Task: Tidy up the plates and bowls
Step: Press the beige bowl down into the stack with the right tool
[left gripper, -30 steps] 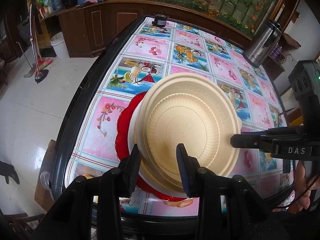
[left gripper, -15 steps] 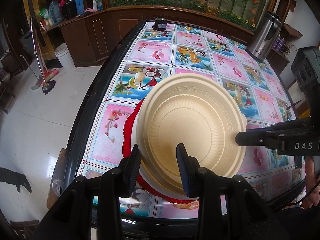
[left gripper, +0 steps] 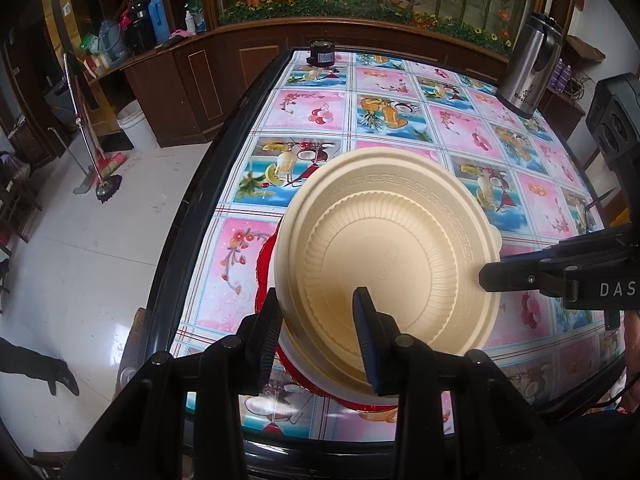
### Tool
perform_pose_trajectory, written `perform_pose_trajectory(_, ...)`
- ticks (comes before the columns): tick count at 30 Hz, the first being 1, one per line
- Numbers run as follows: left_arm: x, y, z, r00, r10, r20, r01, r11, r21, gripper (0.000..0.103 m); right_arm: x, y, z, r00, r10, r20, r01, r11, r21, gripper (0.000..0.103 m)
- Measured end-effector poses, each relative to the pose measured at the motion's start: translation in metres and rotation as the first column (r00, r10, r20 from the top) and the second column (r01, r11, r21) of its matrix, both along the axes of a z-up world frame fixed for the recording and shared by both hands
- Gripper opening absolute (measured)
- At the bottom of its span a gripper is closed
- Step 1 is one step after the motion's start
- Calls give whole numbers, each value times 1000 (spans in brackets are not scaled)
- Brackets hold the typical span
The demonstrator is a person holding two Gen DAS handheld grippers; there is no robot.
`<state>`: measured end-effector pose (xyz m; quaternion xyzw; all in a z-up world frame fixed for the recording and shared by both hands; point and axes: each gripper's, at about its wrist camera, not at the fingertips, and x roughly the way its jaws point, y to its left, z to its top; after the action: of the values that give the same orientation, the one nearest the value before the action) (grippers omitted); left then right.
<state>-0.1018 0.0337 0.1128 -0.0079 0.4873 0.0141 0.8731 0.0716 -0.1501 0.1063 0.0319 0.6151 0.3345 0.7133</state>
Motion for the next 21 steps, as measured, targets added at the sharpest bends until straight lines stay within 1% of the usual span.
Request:
perform_pose_trajectory(8, -1, -2, 0, 1000, 1, 11, -1, 999, 32, 34, -1, 2, 0, 1000, 5, 4, -5, 1000, 0, 17)
perform_pose_trajectory(21, -2, -8, 1, 999, -11, 32, 7, 994, 108, 34, -2, 4, 1, 1000, 9, 12, -9, 1000, 0, 17)
